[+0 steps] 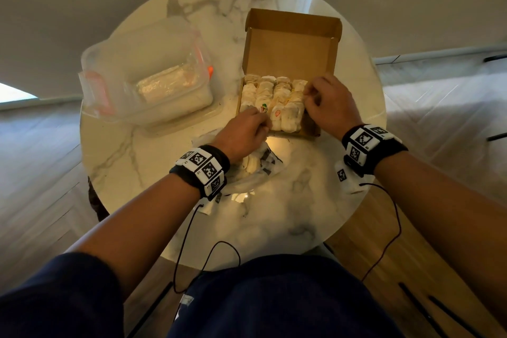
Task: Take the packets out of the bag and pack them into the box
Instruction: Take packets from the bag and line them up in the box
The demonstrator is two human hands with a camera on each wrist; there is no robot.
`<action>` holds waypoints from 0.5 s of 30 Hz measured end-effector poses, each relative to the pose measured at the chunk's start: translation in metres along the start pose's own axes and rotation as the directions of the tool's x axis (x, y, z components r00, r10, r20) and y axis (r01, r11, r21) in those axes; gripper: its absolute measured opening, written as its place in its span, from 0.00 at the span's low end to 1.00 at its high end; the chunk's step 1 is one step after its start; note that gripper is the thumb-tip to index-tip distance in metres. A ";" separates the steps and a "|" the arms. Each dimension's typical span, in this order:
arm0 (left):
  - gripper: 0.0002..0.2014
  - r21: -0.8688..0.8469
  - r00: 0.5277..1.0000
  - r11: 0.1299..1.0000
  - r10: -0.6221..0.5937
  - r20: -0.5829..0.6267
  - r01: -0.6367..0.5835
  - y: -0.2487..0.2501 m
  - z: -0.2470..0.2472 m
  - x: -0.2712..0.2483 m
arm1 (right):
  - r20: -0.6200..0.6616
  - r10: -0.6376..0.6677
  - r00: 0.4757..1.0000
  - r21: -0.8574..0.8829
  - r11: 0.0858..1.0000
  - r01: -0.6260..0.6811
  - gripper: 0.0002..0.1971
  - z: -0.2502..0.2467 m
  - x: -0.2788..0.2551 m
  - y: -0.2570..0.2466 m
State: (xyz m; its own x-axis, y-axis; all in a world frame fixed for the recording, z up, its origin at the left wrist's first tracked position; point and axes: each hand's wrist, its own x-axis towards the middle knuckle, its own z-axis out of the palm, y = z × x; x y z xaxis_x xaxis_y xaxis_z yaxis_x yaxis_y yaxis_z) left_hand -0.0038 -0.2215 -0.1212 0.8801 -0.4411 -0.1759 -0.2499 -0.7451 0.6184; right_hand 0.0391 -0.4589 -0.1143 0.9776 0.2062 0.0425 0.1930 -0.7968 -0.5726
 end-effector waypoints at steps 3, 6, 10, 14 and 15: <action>0.08 0.002 0.999 1.000 0.015 -0.034 -0.015 -0.005 -0.011 -0.016 | 0.018 -0.049 0.999 0.041 0.998 0.048 0.05 0.003 -0.004 -0.019; 0.07 0.016 0.998 1.000 0.025 -0.052 -0.024 -0.012 -0.021 -0.038 | 0.037 -0.139 0.990 0.113 0.984 0.134 0.04 0.010 -0.011 -0.043; 0.08 0.008 0.997 1.000 0.001 -0.076 0.000 -0.024 -0.028 -0.073 | 0.169 -0.200 0.965 0.127 0.975 0.180 0.04 0.027 -0.033 -0.074; 0.05 -0.002 1.000 1.000 0.018 0.012 -0.018 -0.033 -0.019 -0.098 | 0.354 -0.153 0.923 0.026 0.988 0.154 0.05 0.046 -0.063 -0.085; 0.05 -0.015 0.999 1.000 0.024 0.037 -0.024 -0.033 -0.014 -0.101 | 0.379 -0.114 0.919 0.011 0.993 0.118 0.06 0.050 -0.069 -0.085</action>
State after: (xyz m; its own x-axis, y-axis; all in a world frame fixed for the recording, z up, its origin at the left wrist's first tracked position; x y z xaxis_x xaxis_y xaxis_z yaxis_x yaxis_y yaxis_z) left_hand -0.0789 -0.1454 -0.1132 0.8583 -0.4772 -0.1888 -0.2647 -0.7269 0.6336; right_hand -0.0489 -0.3767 -0.1099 0.8441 0.4950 -0.2059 0.3064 -0.7607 -0.5723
